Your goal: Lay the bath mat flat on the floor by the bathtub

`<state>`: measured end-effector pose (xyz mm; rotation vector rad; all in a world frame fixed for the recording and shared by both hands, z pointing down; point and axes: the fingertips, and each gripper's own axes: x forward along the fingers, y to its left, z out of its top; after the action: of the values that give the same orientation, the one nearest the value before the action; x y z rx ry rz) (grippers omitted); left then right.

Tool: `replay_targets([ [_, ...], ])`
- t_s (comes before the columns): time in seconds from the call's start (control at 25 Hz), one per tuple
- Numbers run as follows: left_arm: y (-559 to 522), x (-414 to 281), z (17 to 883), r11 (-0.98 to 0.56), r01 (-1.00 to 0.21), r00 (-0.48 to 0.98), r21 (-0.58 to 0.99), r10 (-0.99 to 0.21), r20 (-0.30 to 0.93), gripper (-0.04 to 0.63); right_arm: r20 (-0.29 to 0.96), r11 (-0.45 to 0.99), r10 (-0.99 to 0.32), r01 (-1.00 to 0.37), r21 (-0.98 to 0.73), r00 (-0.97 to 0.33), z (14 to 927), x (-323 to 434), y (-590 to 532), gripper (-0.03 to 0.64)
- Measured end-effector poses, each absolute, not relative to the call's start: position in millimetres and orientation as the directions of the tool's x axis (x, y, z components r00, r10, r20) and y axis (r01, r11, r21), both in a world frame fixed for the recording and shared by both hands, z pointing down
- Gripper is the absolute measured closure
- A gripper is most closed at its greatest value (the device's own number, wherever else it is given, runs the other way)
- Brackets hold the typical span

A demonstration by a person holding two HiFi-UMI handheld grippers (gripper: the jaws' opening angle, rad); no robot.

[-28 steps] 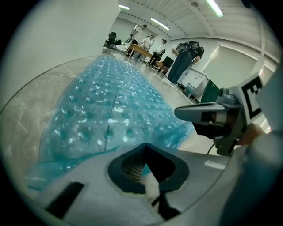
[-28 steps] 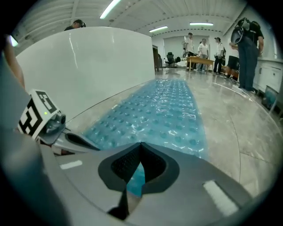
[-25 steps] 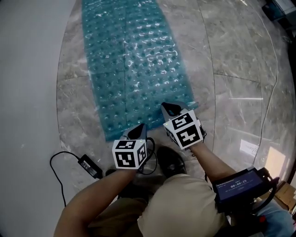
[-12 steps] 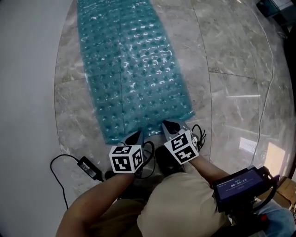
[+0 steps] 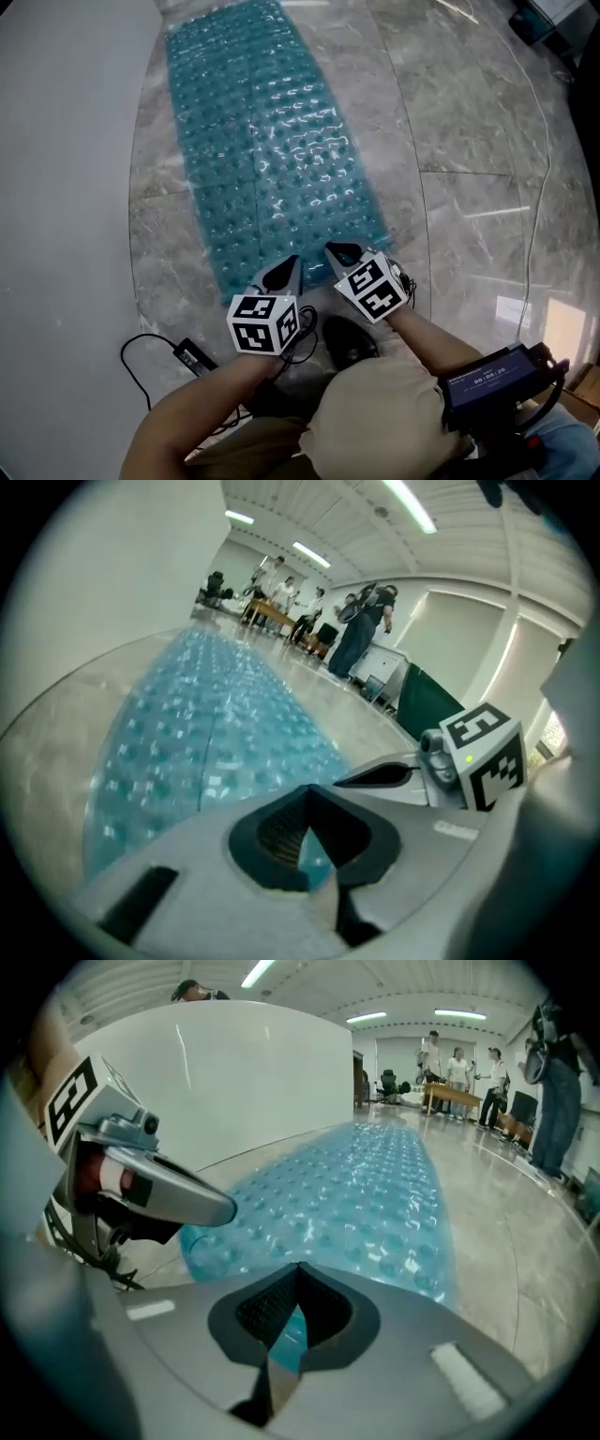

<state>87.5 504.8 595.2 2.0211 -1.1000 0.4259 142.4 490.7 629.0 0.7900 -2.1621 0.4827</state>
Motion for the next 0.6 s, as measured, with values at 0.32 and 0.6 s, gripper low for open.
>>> replay_targets([
  [0.32,388,78,498,-0.414,-0.874,0.481,0.254,-0.812,0.332,0.588,0.470,0.706,-0.602,-0.705,-0.065,-0.646,525,119,398,0.611],
  [0.6,359,55,440,-0.380,-0.906,0.413,0.187,-0.889,0.198,0.588,0.207,0.680,-0.711,-0.732,-0.036,-0.672,422,109,367,0.609],
])
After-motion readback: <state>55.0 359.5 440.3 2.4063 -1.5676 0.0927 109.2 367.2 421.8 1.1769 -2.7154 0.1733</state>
